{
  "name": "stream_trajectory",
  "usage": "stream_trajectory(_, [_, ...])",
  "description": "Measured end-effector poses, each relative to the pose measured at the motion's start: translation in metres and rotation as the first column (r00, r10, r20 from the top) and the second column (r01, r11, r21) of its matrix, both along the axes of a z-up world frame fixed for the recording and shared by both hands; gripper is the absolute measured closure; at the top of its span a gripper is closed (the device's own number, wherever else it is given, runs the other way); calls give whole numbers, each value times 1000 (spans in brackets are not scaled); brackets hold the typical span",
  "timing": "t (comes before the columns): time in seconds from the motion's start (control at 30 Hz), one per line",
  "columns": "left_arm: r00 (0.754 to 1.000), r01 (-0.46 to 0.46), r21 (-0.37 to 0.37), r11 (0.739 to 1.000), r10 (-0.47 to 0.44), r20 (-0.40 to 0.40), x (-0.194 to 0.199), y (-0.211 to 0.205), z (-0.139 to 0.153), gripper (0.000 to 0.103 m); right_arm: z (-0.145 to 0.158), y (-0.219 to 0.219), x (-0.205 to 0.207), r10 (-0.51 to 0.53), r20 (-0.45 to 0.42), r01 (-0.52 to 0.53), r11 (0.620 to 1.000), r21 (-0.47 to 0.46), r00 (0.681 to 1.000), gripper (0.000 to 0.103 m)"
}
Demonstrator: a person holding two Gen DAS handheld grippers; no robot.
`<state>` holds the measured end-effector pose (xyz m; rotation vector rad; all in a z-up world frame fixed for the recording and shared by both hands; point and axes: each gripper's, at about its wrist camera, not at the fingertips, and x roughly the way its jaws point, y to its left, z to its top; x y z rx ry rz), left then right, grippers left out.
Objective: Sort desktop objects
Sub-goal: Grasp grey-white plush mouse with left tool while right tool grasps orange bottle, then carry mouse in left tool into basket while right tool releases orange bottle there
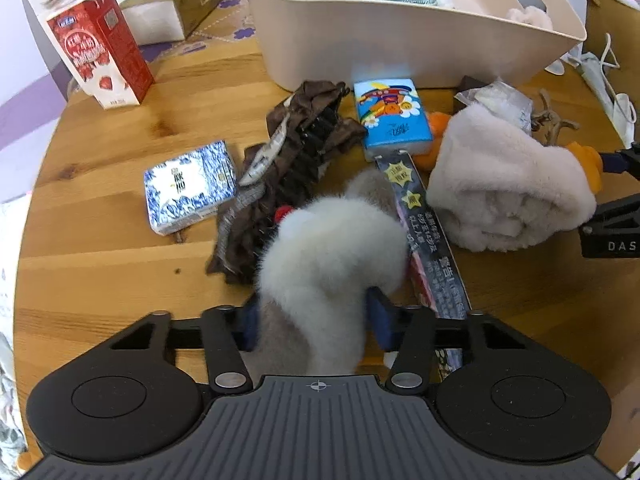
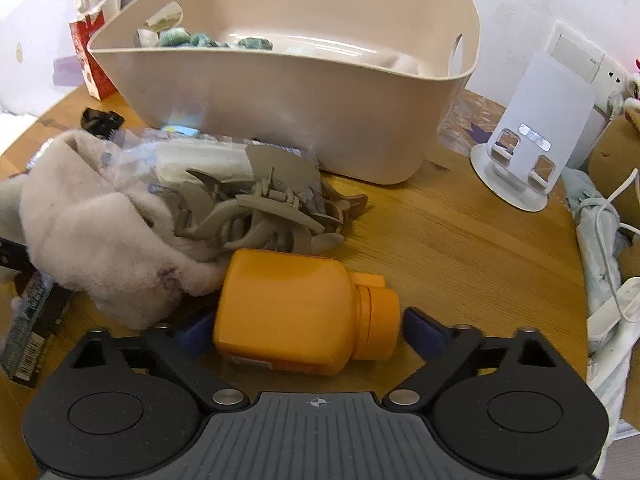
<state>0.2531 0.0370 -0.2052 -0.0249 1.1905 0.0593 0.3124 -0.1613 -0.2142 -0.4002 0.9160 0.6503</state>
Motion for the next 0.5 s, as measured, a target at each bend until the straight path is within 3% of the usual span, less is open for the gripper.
stream_trajectory(0.13, [1000, 7, -30, 1000, -7, -5, -3, -1, -1, 80, 3, -1, -1, 13, -7, -13, 1000, 4, 1000, 23])
stream_trajectory(0.27, [999, 37, -3, 999, -37, 5, -8, -8, 0, 84, 5, -4, -4, 3, -7, -4, 1000, -11, 1000, 23])
stream_trajectory(0.5, [998, 35, -17, 999, -35, 45, -23, -9, 10, 86, 10, -22, -13, -3, -11, 2, 1000, -24, 1000, 23])
